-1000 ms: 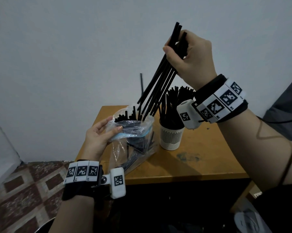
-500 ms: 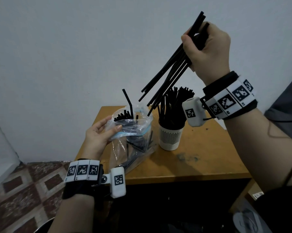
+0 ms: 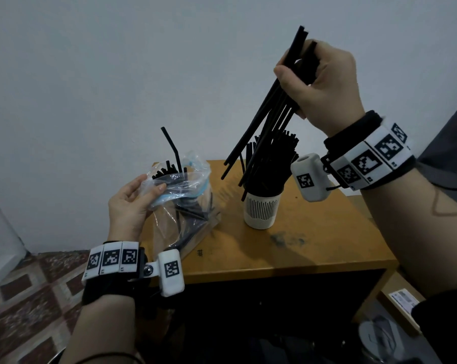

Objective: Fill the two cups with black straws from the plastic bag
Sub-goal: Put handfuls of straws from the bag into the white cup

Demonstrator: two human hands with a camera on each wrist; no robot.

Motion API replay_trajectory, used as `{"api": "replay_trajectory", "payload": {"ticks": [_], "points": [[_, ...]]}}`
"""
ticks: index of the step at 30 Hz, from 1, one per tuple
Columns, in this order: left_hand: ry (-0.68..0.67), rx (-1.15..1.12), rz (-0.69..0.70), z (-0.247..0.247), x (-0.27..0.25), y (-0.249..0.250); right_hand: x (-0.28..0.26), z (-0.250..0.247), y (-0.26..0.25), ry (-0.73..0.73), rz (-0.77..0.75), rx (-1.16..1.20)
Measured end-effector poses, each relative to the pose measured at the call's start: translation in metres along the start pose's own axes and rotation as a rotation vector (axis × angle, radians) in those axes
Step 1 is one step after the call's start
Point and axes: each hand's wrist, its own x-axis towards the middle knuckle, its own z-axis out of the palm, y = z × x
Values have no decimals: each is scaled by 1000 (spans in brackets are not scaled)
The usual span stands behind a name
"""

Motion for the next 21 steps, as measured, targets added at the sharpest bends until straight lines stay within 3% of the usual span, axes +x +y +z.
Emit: {"api": "replay_trajectory", "payload": {"ticks": [13,21], "points": [[-13,0,-27,4,-2,1,-1,14,43,-81,28,-341],[-24,-14,-23,5,0,-4,-9,17,57,-204,46,-437]]}}
